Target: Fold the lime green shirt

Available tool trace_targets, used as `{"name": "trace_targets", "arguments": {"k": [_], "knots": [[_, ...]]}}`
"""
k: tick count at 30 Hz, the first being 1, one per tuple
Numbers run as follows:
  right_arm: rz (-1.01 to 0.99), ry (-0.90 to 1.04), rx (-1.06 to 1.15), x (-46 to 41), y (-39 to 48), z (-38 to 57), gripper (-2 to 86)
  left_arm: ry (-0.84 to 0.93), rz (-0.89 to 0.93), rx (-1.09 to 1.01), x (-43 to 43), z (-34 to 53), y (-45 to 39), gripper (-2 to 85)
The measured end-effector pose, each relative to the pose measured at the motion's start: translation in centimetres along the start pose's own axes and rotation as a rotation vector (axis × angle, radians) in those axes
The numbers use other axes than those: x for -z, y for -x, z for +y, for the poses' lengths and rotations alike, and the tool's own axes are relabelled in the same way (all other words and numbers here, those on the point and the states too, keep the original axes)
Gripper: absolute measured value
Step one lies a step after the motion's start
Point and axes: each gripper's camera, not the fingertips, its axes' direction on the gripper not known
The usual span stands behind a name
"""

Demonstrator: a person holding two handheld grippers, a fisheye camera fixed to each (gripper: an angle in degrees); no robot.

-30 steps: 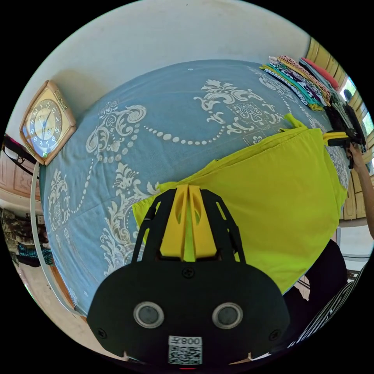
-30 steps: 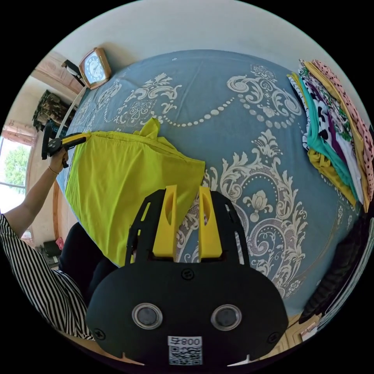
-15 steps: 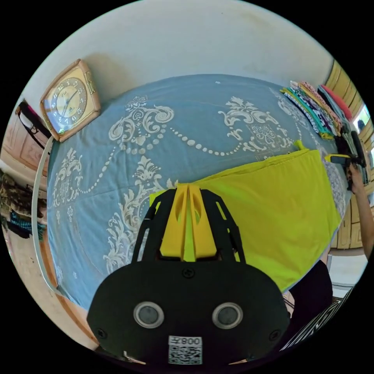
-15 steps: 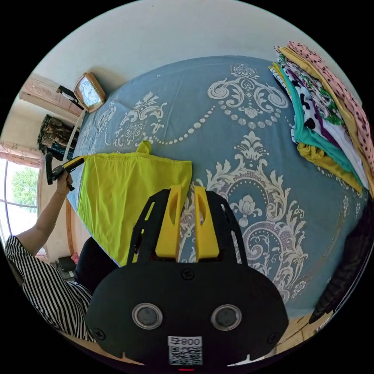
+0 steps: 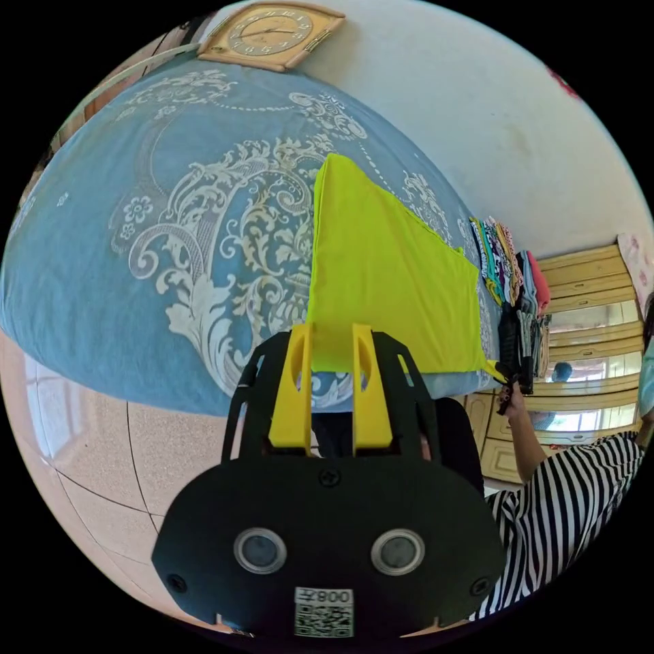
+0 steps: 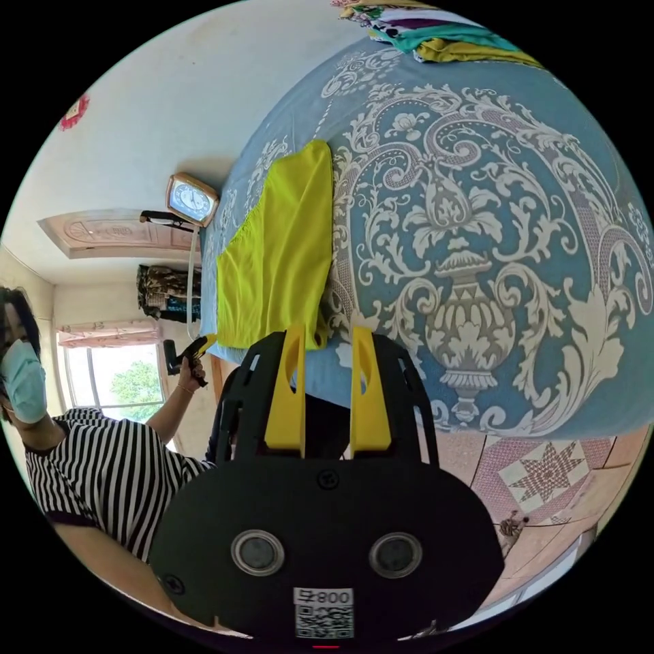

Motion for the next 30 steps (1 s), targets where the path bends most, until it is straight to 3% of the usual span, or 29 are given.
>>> {"name": "trace_targets", "arguments": {"k": [8,14,17,23,30], "knots": [[0.090,0.069,0.048,1.4,2.2,1.0,1.9,0.069,-0.095,-0.037,-3.3,-1.6,2.3,1.6],[0.069,0.064,0.010,3.4,1.6,1.6,0.6,0.045,-0.185,0.034,-3.9,-0.8,7.0,1.1],[0.018,0.050,-0.012,4.3,1.1,2.0,0.5,0.003,-0.095,0.061,-4.3,-0.1,9.4,2.1],[-0.055,0.001,-0.028,7.6,1.3,2.5,0.4,-0.021,-0.015,-0.302,-7.7,-0.2,3.0,5.0],[-0.101,-0.018,-0.008,10.4,2.5,2.4,0.4,0.138,0.157,-0.852,-21.7,2.2,-11.3,6.7]]}}
